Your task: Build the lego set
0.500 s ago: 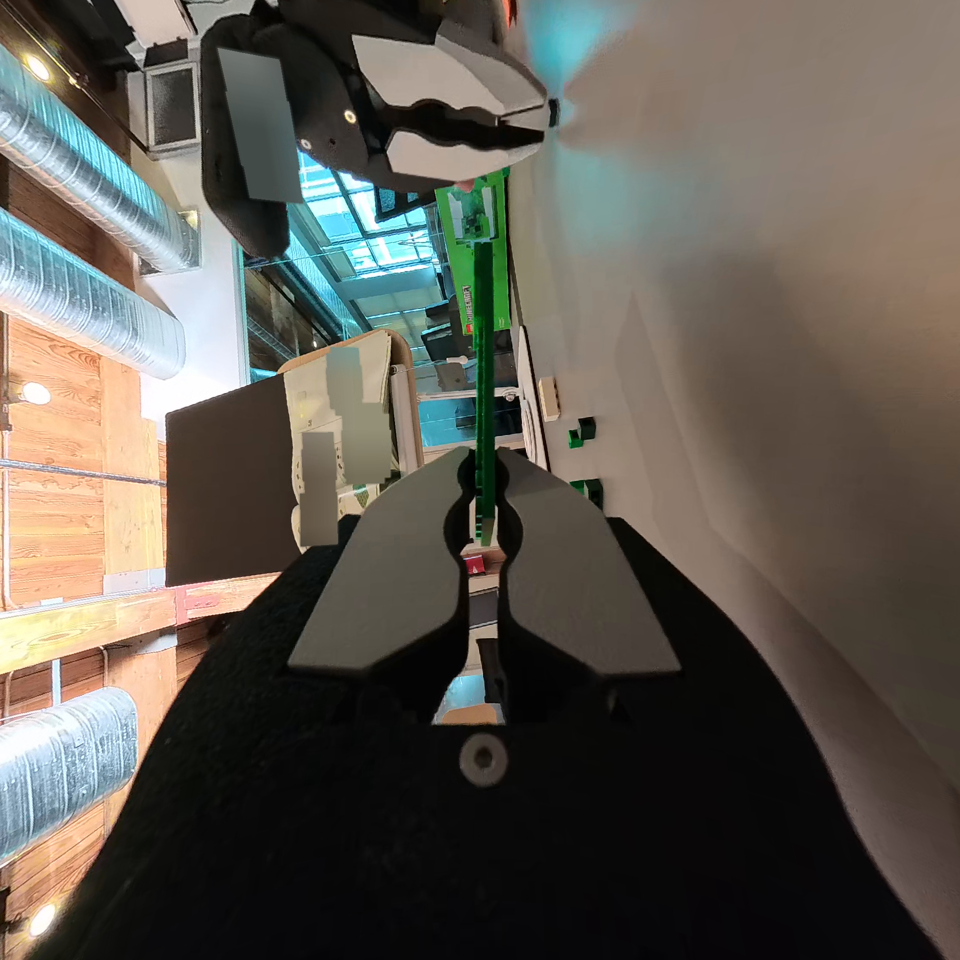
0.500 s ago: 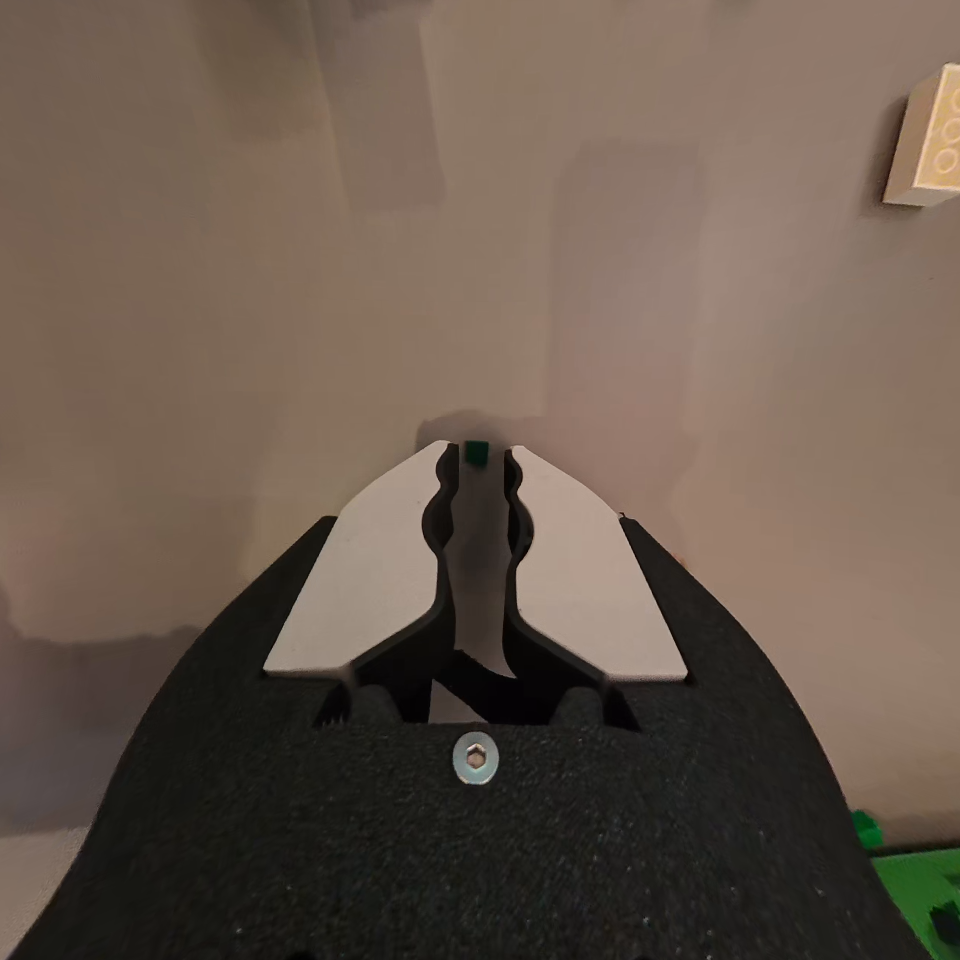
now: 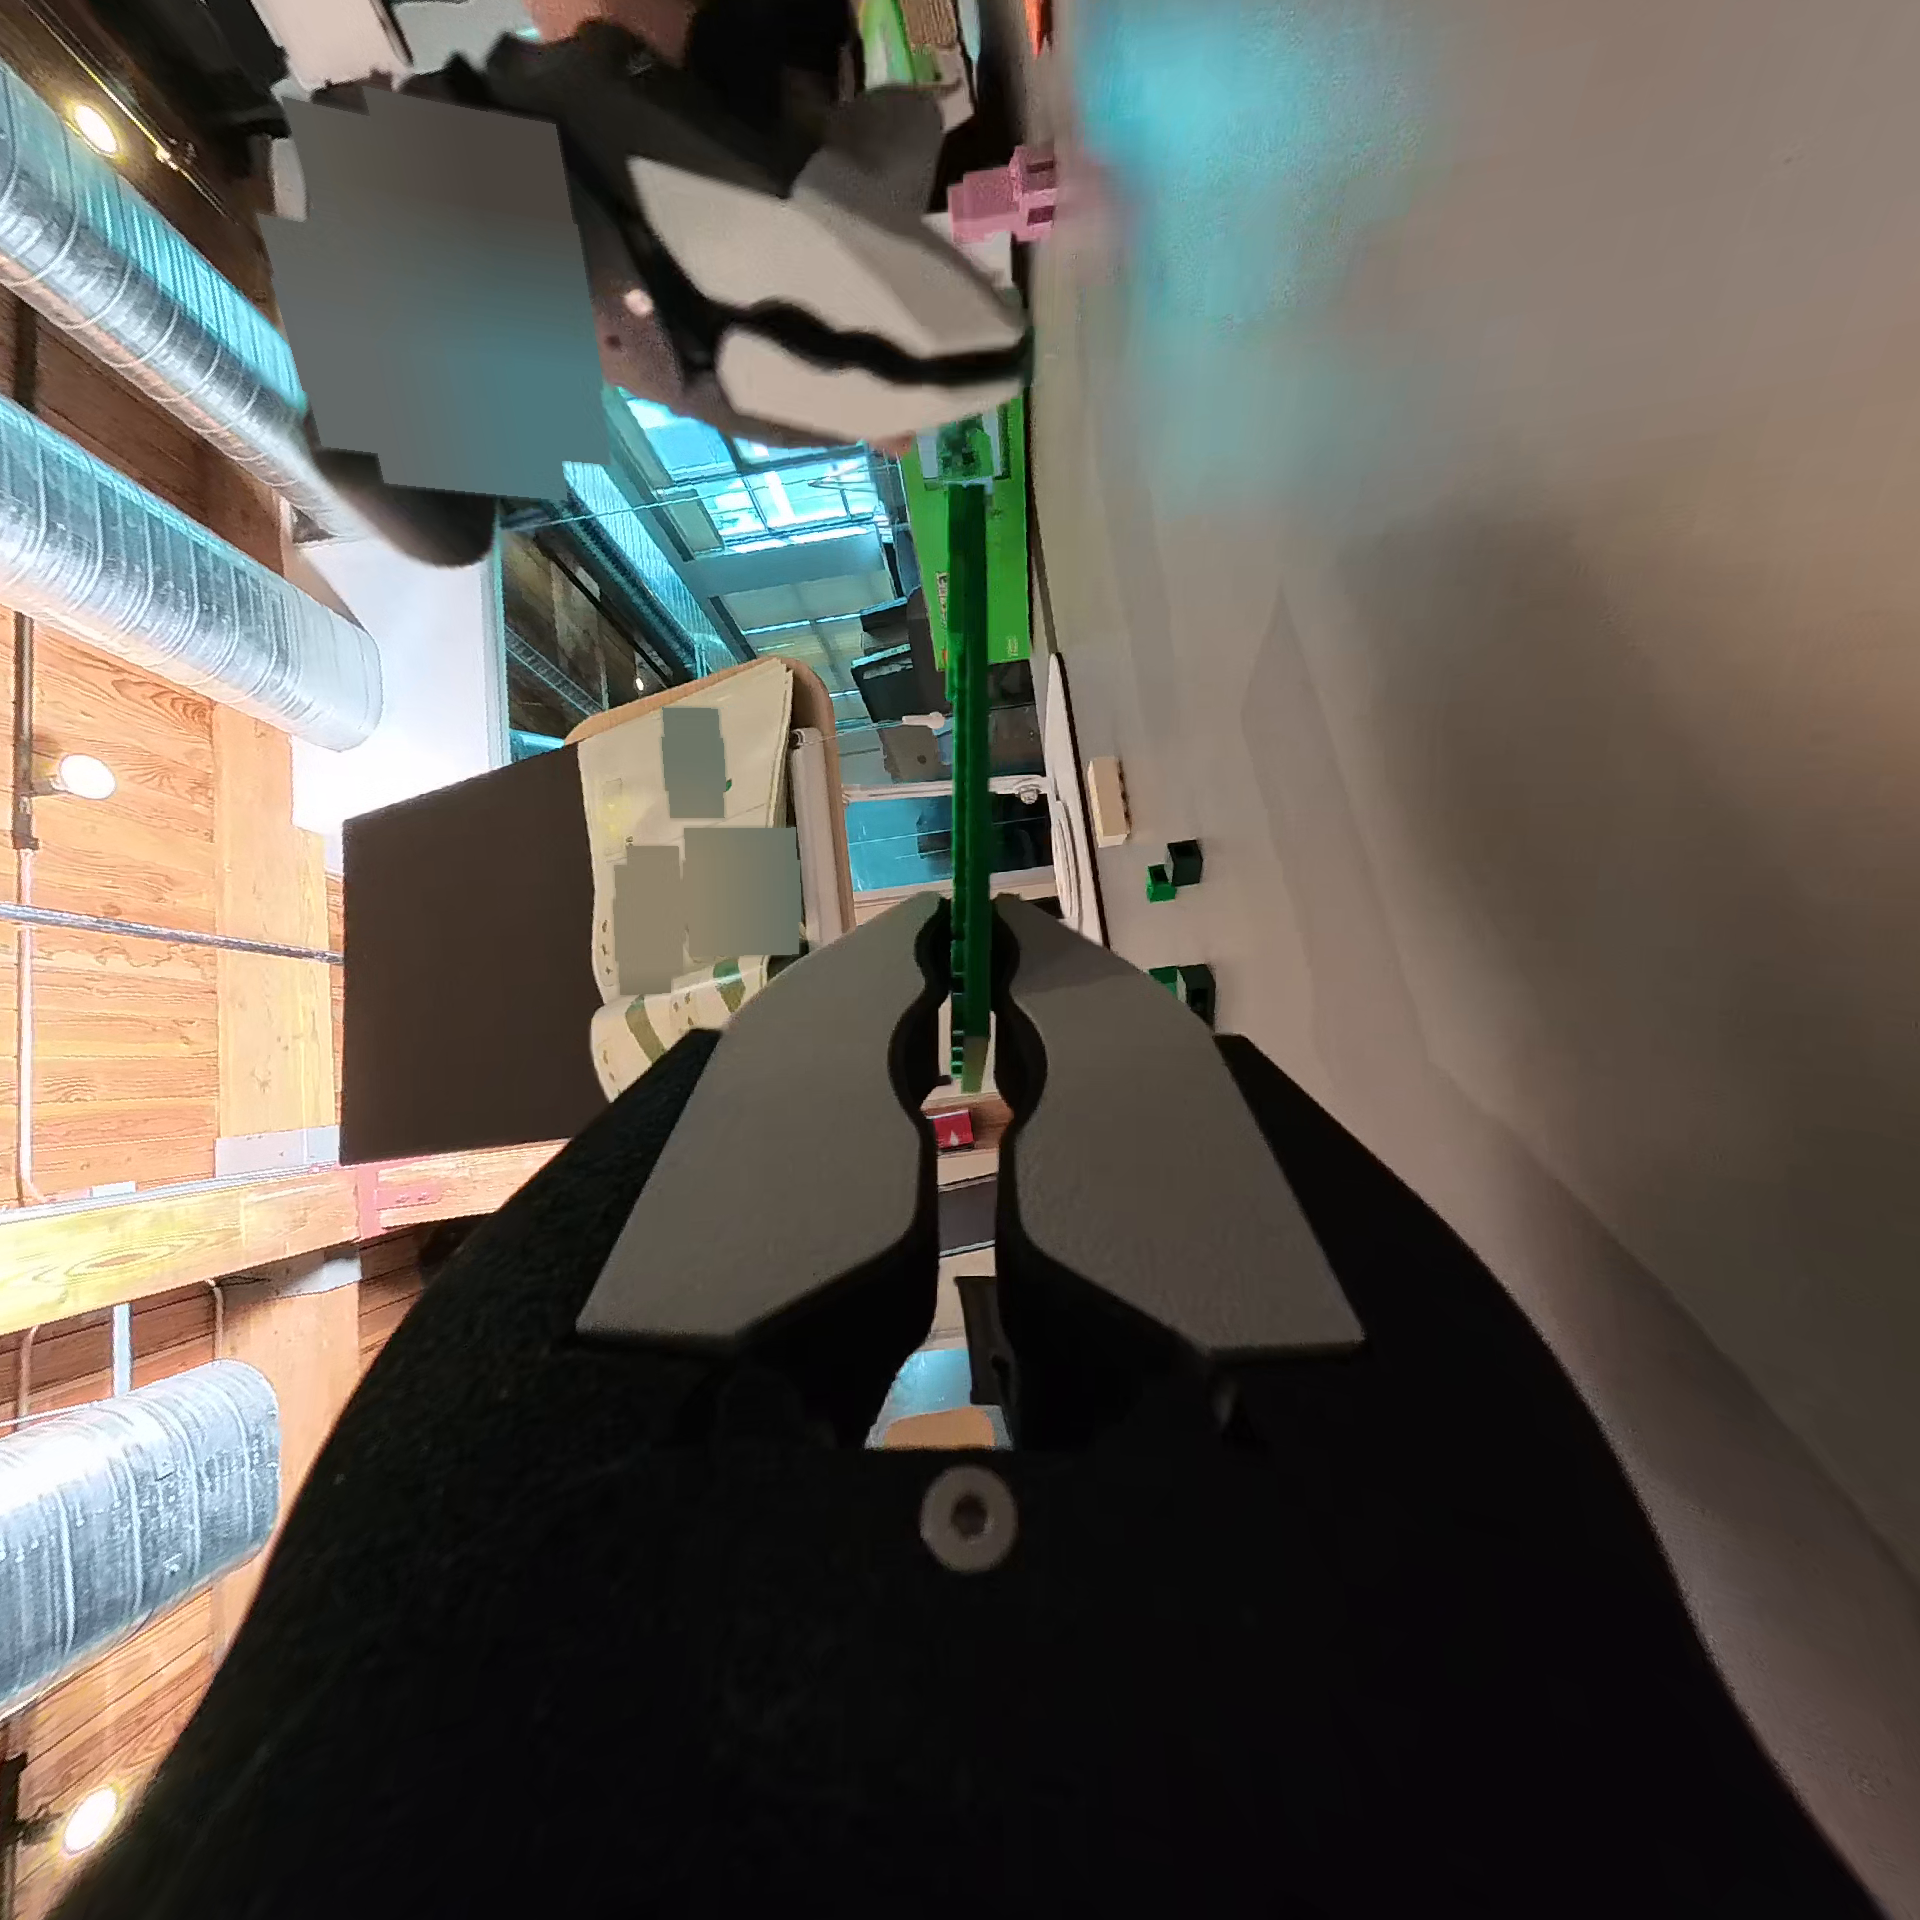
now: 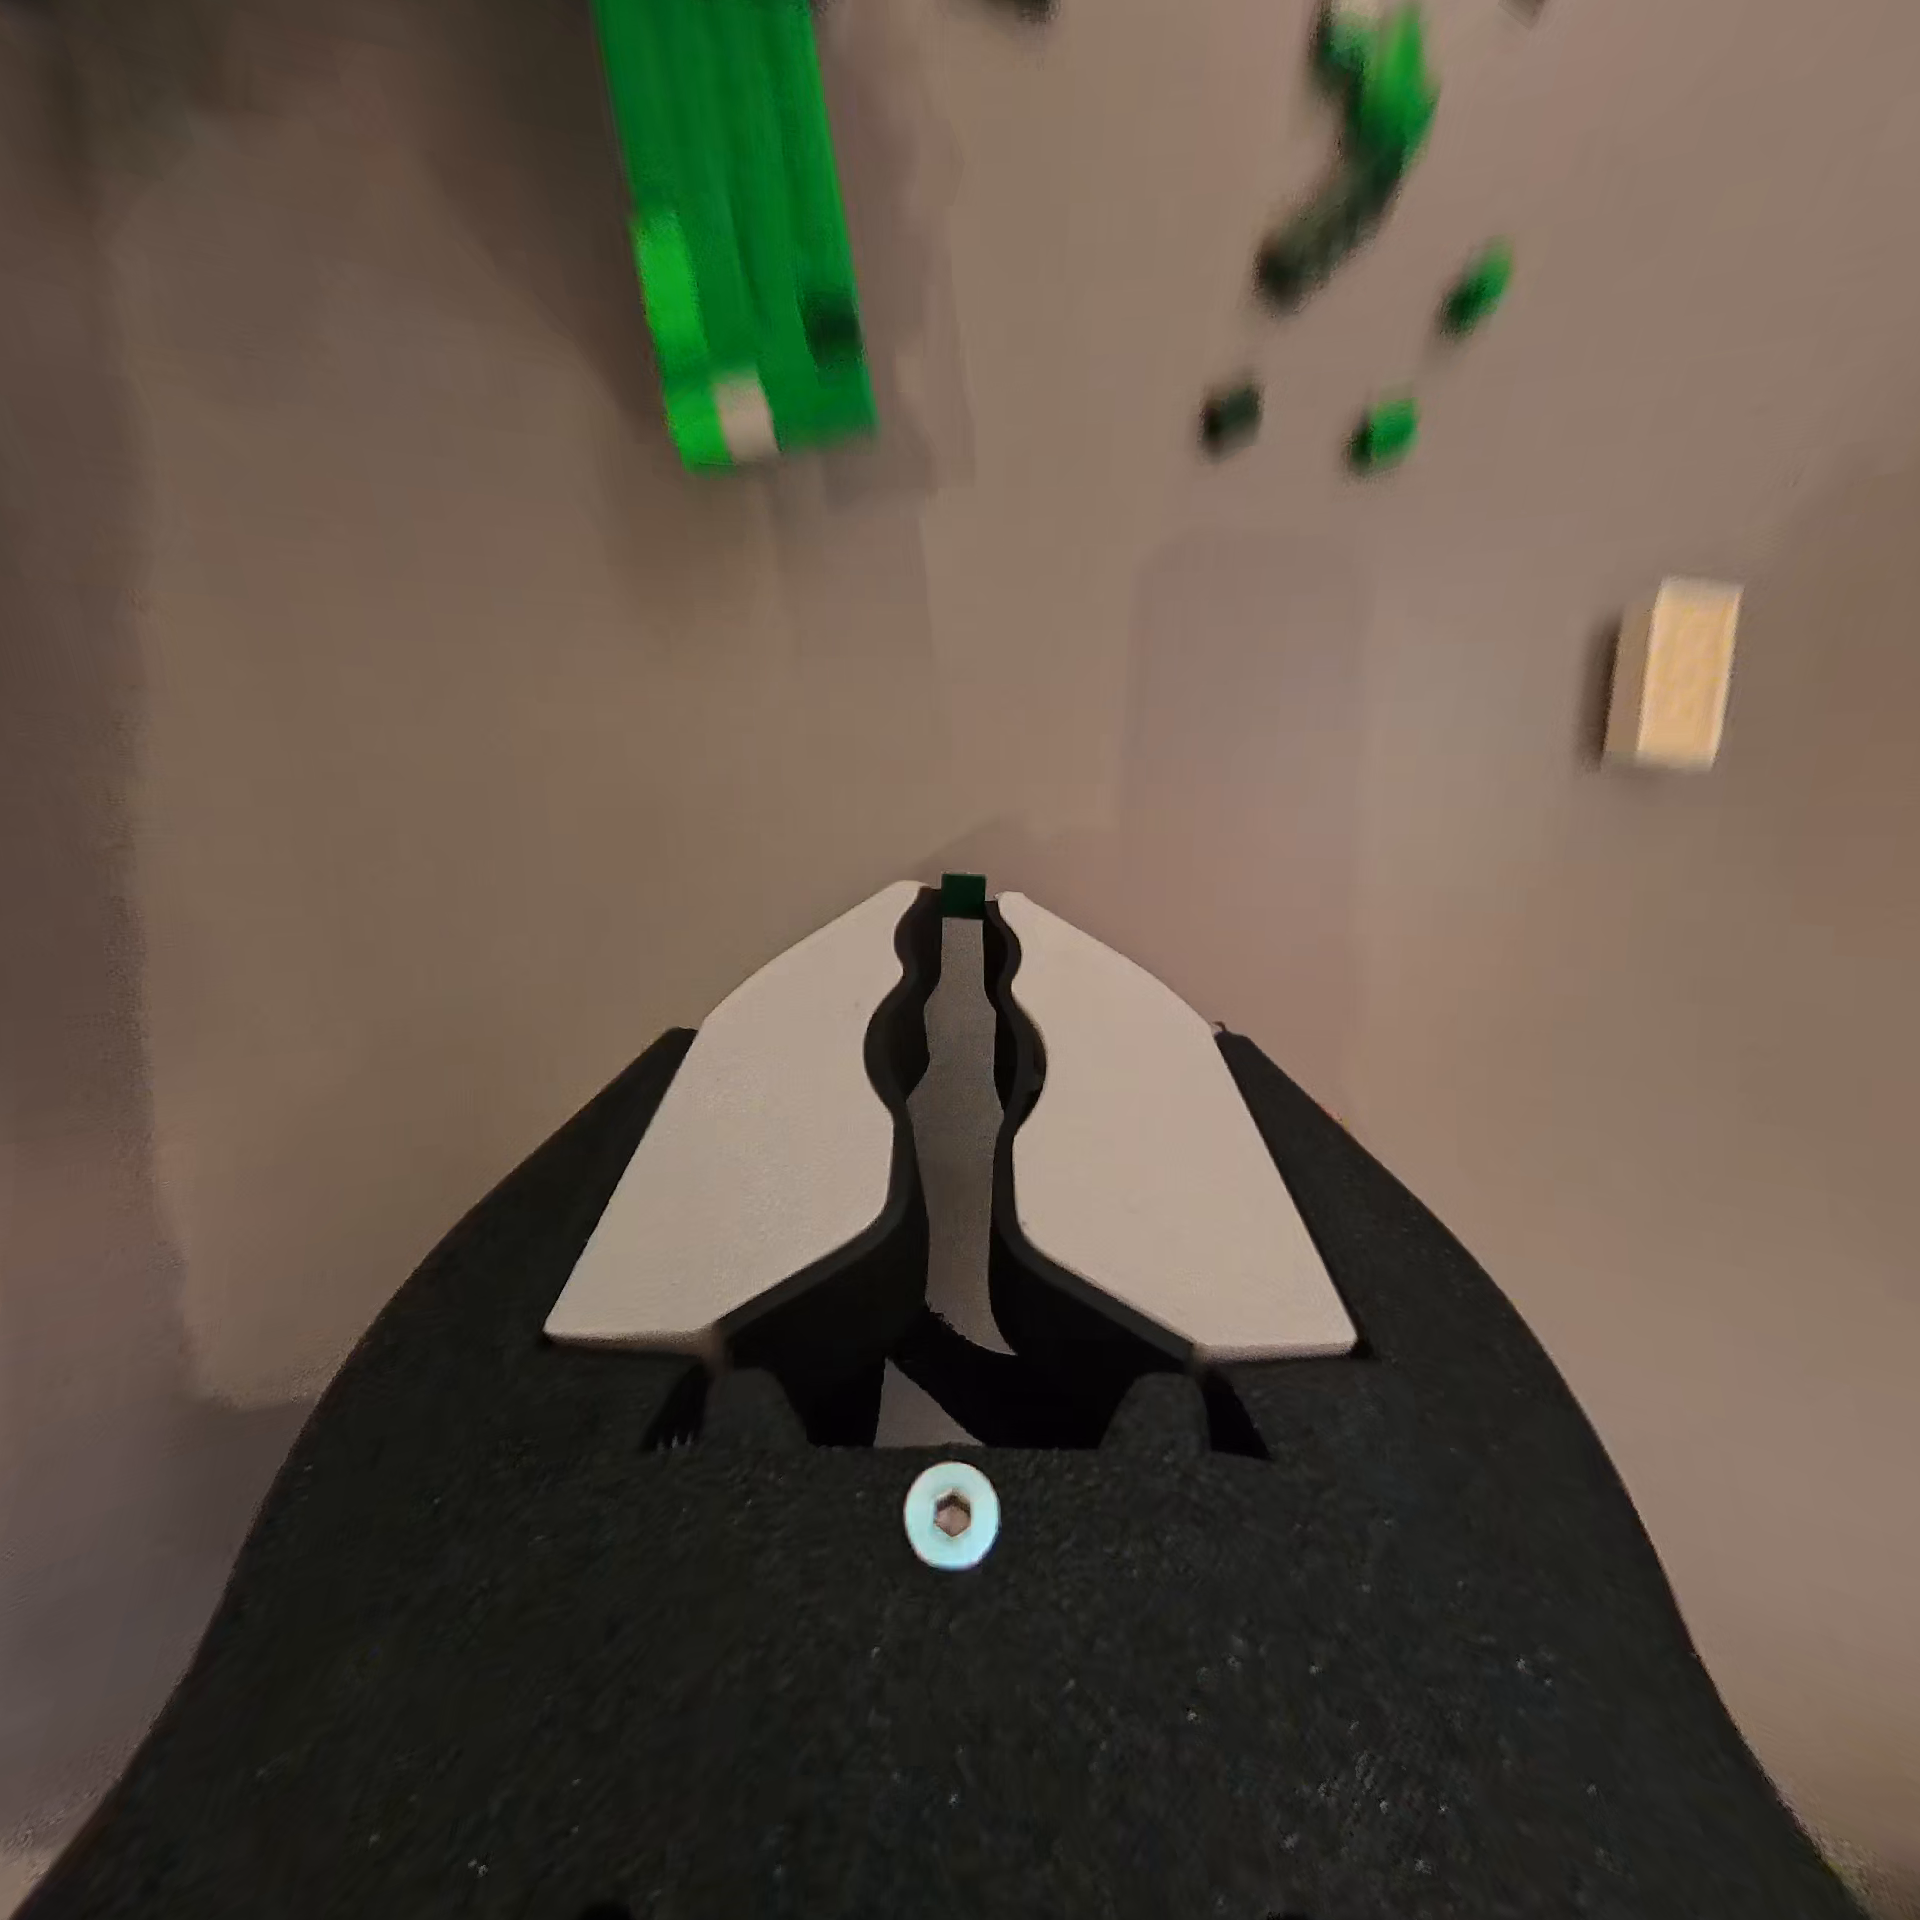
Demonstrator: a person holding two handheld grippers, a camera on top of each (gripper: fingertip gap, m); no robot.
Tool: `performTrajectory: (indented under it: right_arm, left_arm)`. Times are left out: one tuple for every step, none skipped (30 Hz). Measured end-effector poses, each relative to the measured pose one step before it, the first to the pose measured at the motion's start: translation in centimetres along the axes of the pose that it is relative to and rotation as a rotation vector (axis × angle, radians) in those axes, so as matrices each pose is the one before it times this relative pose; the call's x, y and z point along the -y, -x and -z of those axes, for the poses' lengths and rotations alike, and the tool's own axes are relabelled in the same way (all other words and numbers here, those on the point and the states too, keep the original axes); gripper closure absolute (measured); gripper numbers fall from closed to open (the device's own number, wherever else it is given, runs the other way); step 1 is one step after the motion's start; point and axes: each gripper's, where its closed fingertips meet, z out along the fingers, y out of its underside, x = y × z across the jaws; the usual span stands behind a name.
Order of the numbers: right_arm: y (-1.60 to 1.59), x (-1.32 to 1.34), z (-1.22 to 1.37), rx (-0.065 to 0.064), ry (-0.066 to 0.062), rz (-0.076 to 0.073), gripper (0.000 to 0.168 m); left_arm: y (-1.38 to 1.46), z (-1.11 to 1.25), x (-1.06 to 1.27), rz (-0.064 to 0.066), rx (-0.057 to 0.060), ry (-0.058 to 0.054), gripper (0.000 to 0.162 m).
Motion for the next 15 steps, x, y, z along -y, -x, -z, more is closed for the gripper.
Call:
performTrajectory:
  right_arm:
    - [0.615, 2.024, 0.08, 0.0011, -0.0536, 0.025, 0.161]
    - [0.593, 1.781, -0.148, -0.0012, -0.0368, 0.0317, 0.161]
    - [0.577, 1.482, -0.313, 0.0003, -0.0246, 0.0339, 0.161]
    - [0.459, 1.153, -0.426, -0.0011, -0.0162, 0.0288, 0.161]
    - [0.369, 0.793, -0.466, 0.0012, -0.0053, 0.0223, 0.161]
    - [0.307, 0.449, -0.462, 0.004, 0.006, 0.016, 0.161]
    - [0.063, 0.163, -0.436, -0.007, 0.0187, 0.0131, 0.161]
    - [0.063, 0.072, -0.368, -0.0065, 0.0155, 0.015, 0.161]
    - [0.131, 0.025, -0.279, 0.0011, 0.0132, 0.011, 0.161]
    - [0.006, -0.016, -0.199, -0.0032, 0.0119, 0.0053, 0.161]
    - [0.015, -0.04, -0.112, -0.0009, 0.0091, 0.0037, 0.161]
    - [-0.026, -0.024, -0.029, -0.0026, 0.0057, 0.0033, 0.161]
    - [-0.043, 0.013, 0.002, -0.0033, 0.0021, 0.0039, 0.161]
    - [0.034, 0.062, 0.024, 0.0015, -0.001, 0.0021, 0.161]
    - [0.026, 0.039, -0.008, 0.0017, 0.0019, -0.0008, 0.161]
  left_arm:
    - [0.125, 0.012, 0.084, -0.0034, 0.0062, -0.0007, 0.158]
    - [0.108, 0.025, 0.109, -0.0046, 0.0058, -0.0027, 0.158]
    - [0.052, 0.021, 0.115, -0.0044, 0.0023, -0.0024, 0.158]
    - [0.025, 0.011, 0.111, -0.0045, 0.0001, -0.0026, 0.158]
    - [0.01, 0.017, 0.142, -0.0064, 0.0, -0.0031, 0.158]
    - [0.055, 0.027, 0.147, -0.0077, 0.0027, -0.0035, 0.158]
    - [0.062, 0.022, 0.129, -0.0031, 0.0028, -0.0032, 0.158]
    - [0.054, 0.007, 0.11, 0.0013, 0.0016, -0.0031, 0.158]
    - [0.036, -0.006, 0.073, 0.0009, 0.001, -0.0016, 0.158]
    - [-0.011, 0.005, 0.031, -0.0015, -0.0004, -0.0006, 0.158]
    - [-0.069, -0.015, 0.009, -0.0025, -0.0037, -0.0001, 0.158]
    - [-0.045, -0.012, -0.011, -0.0032, -0.0013, 0.0005, 0.158]
    - [-0.004, -0.006, -0.008, -0.0024, 0.0006, 0.0011, 0.158]
    - [0.03, 0.004, 0.009, 0.0013, 0.0006, -0.0006, 0.158]
    - [0.032, 0.005, 0.028, 0.0018, 0.001, -0.0016, 0.158]
